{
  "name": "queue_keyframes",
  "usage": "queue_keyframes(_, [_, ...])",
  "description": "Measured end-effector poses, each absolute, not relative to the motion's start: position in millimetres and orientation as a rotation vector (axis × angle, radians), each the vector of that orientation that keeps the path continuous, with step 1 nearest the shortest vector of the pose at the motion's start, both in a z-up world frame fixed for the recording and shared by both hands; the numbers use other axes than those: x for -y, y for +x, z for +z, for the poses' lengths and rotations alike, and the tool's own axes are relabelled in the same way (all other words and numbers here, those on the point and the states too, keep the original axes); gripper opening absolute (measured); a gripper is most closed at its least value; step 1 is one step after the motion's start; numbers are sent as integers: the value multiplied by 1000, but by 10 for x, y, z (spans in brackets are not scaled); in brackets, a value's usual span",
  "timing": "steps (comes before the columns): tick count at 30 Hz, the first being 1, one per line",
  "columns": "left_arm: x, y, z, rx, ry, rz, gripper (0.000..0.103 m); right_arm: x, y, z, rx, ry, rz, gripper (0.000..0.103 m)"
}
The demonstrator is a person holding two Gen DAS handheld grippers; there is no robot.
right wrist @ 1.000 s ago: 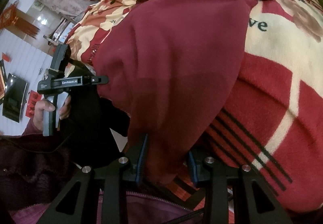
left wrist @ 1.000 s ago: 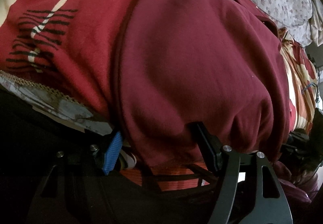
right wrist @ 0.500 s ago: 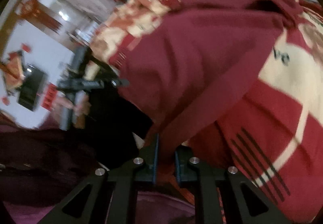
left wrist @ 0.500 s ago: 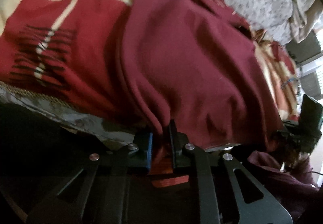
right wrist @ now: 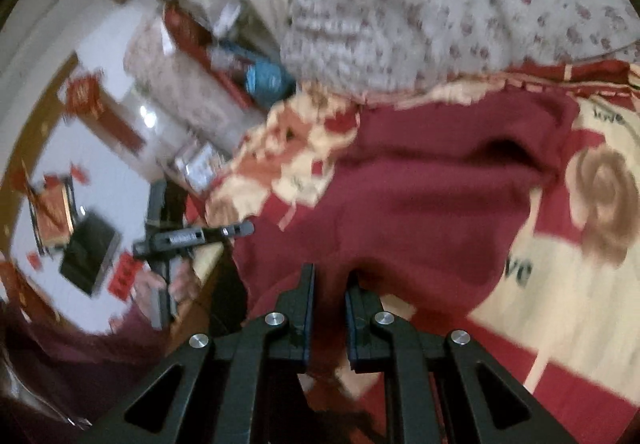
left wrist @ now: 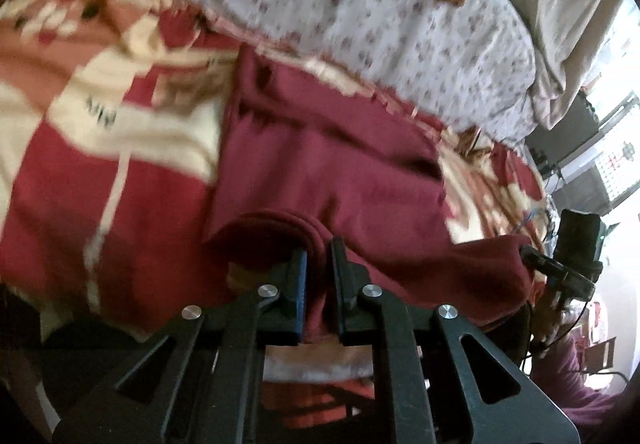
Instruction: Fold small clothes
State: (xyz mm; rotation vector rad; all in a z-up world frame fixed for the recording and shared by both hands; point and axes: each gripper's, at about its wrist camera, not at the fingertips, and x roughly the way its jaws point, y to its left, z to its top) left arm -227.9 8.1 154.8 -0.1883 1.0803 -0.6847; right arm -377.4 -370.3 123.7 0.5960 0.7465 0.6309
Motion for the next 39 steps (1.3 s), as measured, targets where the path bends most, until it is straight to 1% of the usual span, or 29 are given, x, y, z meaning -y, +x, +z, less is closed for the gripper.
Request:
queue_keyframes(2, [-46,-2209,1660,-1056,-180,-697,10,3821,-3722,1331,-702,640,633,12])
queue_keyframes(6, [59,-2055,1787,-1019,-185,-712,10,3897,-3609,1471,-676,608,610,12])
queue_keyframes(16, [456,-1294,1761,-975,-239,-670,9,4166,-2972,1542,-618,638,474,12])
queue_keyframes(26, [769,-252,1322,-987,-299,-557,9,4591,-2020,1145,-673,744,315,12])
queue_keyframes(33, [772,250,950,-991,-372,-539,10,4802,-1389,726,-730,769,183,12])
queue_keyframes(34, [757,295,910,-1006,-388,-533,15,4824,-1323,682,-728,773,173,12])
queue_keyframes(35, [730,339,868,-1027,-408,-530,24,4836,-1271,651,-731,774,169,12])
queue_keyframes(36, [685,365,835,-1042,-429,-526,33,4849,-1195,604,-756,776,153,19])
queue_keyframes(37, [638,362,836,-1034,-438,-513,50,4861,-1142,572,-788,783,133,38])
queue_keyframes(38, [597,335,871,-1010,-427,-498,57,4893,-1112,559,-809,799,104,47])
queue_keyframes(39, [580,312,910,-993,-413,-492,58,4924,-1132,587,-792,805,81,52])
